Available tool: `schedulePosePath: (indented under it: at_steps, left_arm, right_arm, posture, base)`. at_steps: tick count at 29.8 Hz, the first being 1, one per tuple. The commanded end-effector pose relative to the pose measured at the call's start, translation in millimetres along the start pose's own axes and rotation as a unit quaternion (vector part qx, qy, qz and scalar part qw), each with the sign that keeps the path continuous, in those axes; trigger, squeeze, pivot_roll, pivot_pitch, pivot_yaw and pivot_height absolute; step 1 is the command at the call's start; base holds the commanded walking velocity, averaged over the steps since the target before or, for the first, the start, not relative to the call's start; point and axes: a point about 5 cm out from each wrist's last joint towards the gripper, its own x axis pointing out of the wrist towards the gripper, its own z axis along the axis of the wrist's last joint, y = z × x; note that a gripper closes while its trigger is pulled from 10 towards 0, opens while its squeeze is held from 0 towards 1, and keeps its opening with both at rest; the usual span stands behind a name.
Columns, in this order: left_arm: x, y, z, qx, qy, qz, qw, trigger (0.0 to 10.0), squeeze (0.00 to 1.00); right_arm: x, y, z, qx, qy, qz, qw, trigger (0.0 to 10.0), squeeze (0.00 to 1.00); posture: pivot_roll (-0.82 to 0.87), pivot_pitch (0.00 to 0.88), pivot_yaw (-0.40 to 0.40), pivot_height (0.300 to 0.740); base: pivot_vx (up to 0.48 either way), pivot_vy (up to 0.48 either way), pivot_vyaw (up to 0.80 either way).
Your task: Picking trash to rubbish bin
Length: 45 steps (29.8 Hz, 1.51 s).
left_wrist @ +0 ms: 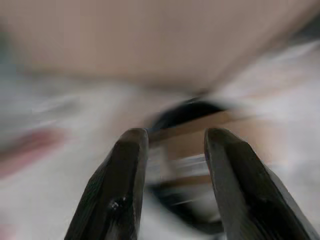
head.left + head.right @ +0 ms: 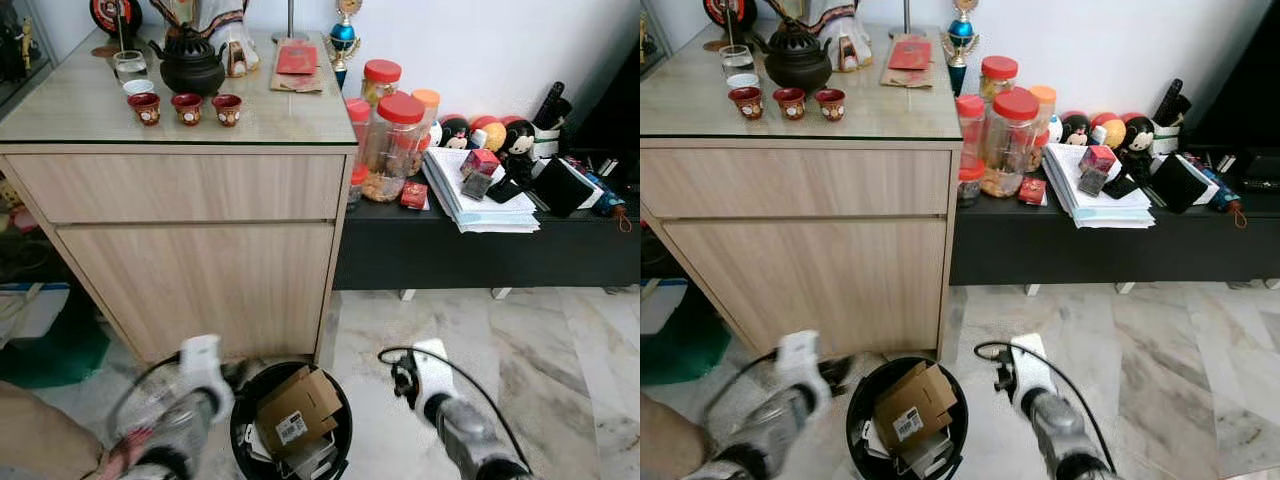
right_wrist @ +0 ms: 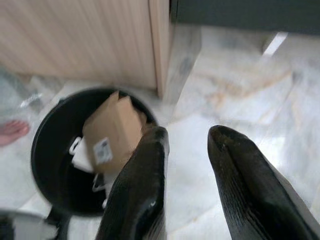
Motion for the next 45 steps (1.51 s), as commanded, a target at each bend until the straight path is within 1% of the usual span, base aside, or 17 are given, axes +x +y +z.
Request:
schedulePosePath:
  at_steps: [1,2,3,4,5,7,8,11,13,14,19,22,28,31,35,38,45]
  left_arm:
    - [-8.6,14.6,-26,0.026,0.038,0.047,0.998,10.0,0.00]
    - [-8.6,14.6,-26,0.026,0.038,0.047,0.998,10.0,0.00]
    - [-16.6,26.3,-41,0.043,0.054,0.067,0.995,10.0,0.00]
    - [-23.3,33.0,-54,0.056,0.067,0.079,0.993,10.0,0.00]
    - [-23.3,33.0,-54,0.056,0.067,0.079,0.993,10.0,0.00]
    - [-31.3,36.4,-70,0.057,0.079,0.089,0.991,10.0,0.00]
    - [-33.1,36.9,-73,0.056,0.081,0.092,0.991,10.0,0.00]
    - [-34.4,36.8,-75,0.061,0.081,0.103,0.990,10.0,0.00]
    - [-40.5,36.3,-88,0.063,0.097,0.118,0.986,10.0,0.00]
    - [-44.6,34.7,-97,0.071,0.114,0.123,0.983,10.0,0.00]
    - [-44.4,31.2,-99,0.078,0.121,0.115,0.983,10.0,0.00]
    - [-38.7,29.5,-90,0.084,0.110,0.108,0.984,10.0,0.00]
    - [-35.0,30.5,-82,0.087,0.101,0.112,0.985,10.0,0.00]
    - [-35.3,30.5,-83,0.087,0.103,0.112,0.985,10.0,0.00]
    - [-39.2,29.3,-91,0.089,0.115,0.110,0.983,10.0,0.00]
    - [-43.4,29.3,-99,0.088,0.126,0.110,0.982,10.0,0.00]
    - [-43.0,30.7,-98,0.085,0.126,0.115,0.982,10.0,0.00]
  right_arm:
    - [-4.4,-3.2,-17,0.012,0.031,-0.019,0.999,10.0,0.00]
    - [-4.4,-3.2,-17,0.012,0.031,-0.019,0.999,10.0,0.00]
    - [-8.5,-4.3,-31,0.018,0.051,-0.030,0.998,10.0,0.00]
    - [-12.7,-6.1,-43,0.019,0.069,-0.041,0.997,10.0,0.00]
    - [-12.7,-6.1,-43,0.019,0.069,-0.041,0.997,10.0,0.00]
    - [-18.5,-8.4,-57,0.025,0.091,-0.052,0.994,10.0,0.00]
    - [-19.9,-8.7,-60,0.025,0.096,-0.054,0.994,10.0,0.00]
    - [-20.9,-8.8,-62,0.025,0.099,-0.055,0.993,10.0,0.00]
    - [-25.8,-9.6,-74,0.041,0.114,-0.064,0.991,10.0,0.00]
    - [-28.3,-9.3,-79,0.054,0.121,-0.069,0.989,10.0,0.00]
    - [-27.7,-6.9,-79,0.061,0.118,-0.069,0.989,10.0,0.00]
    - [-23.3,-3.3,-72,0.061,0.111,-0.065,0.990,10.0,0.00]
    - [-19.8,-1.6,-65,0.065,0.102,-0.064,0.991,10.0,0.00]
    - [-19.8,-1.3,-65,0.066,0.101,-0.064,0.991,10.0,0.00]
    - [-20.4,-0.1,-67,0.070,0.102,-0.063,0.990,10.0,0.00]
    - [-23.3,0.8,-74,0.071,0.113,-0.066,0.989,10.0,0.00]
    - [-24.2,0.3,-76,0.071,0.116,-0.066,0.989,10.0,0.00]
  posture:
    - [0.00,0.001,-0.080,0.740]
    - [0.00,0.001,-0.080,0.740]
    - [0.00,0.000,-0.078,0.740]
    - [0.00,0.000,-0.078,0.740]
    - [0.00,0.000,-0.078,0.740]
    - [0.01,0.000,-0.077,0.740]
    - [0.01,0.000,-0.077,0.740]
    - [0.01,0.000,-0.077,0.740]
    - [0.01,0.000,-0.069,0.740]
    - [0.01,0.000,-0.065,0.740]
    - [0.00,0.000,-0.056,0.740]
    - [0.01,0.000,-0.054,0.740]
    - [0.02,0.000,-0.055,0.740]
    - [0.02,0.000,-0.055,0.740]
    - [0.01,0.000,-0.058,0.740]
    - [0.01,0.000,-0.055,0.740]
    - [0.01,0.000,-0.061,0.740]
  base:
    - [0.000,0.000,0.00]
    - [0.000,0.000,0.00]
    - [0.000,0.000,0.00]
    - [0.000,0.000,0.00]
    - [0.000,0.000,0.00]
    - [0.000,0.000,0.00]
    - [0.000,0.000,0.00]
    - [0.000,0.000,0.00]
    - [0.000,0.000,0.00]
    - [0.000,0.000,0.00]
    - [0.000,0.000,0.00]
    - [0.000,0.000,0.00]
    - [0.000,0.000,0.00]
    - [0.000,0.000,0.00]
    - [0.000,0.000,0.00]
    - [0.000,0.000,0.00]
    - [0.000,0.000,0.00]
